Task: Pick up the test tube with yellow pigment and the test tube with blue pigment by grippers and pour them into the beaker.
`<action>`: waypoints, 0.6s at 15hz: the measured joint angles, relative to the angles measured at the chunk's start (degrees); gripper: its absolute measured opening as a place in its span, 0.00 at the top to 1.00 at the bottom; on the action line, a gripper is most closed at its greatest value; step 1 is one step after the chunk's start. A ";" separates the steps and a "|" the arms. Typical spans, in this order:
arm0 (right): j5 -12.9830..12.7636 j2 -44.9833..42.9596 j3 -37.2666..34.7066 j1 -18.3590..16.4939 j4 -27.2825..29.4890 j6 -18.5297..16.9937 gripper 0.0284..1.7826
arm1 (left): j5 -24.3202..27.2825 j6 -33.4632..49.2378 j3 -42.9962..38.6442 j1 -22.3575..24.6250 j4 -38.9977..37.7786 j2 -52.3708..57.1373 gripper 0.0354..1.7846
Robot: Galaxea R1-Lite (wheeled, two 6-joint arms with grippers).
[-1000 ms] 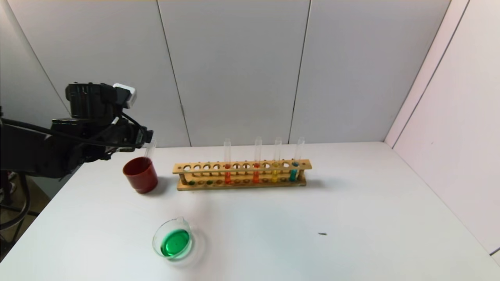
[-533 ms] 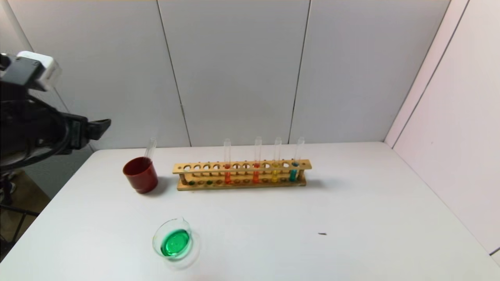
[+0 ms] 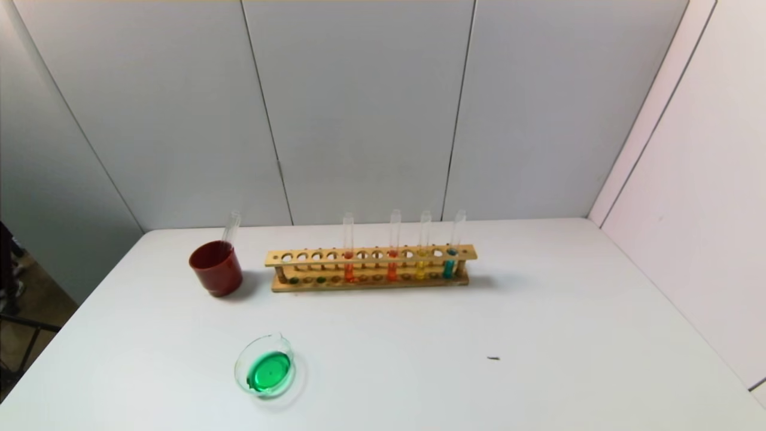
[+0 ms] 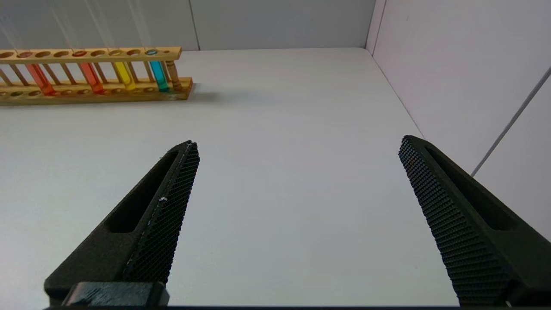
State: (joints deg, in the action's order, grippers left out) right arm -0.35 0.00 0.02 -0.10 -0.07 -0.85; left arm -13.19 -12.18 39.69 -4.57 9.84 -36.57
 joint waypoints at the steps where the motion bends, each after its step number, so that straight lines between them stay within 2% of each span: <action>1: 0.02 0.00 0.00 0.00 0.00 0.00 0.05 | -0.11 0.22 -0.83 0.17 3.91 4.74 0.02; 5: 0.02 0.00 0.00 0.00 0.00 -0.02 0.05 | 2.22 2.68 -4.28 2.54 18.25 20.26 0.02; 7: 0.02 0.00 -0.02 0.00 0.00 0.00 0.05 | 3.50 4.41 -9.37 3.58 19.30 26.69 0.02; 9: 0.02 0.00 -0.02 0.00 0.00 0.01 0.05 | 5.17 6.21 -17.32 4.06 16.98 31.89 0.02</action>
State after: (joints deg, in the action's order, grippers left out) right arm -0.33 0.00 0.00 -0.10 -0.07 -0.84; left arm -8.02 -5.97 22.37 -0.51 26.82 -4.68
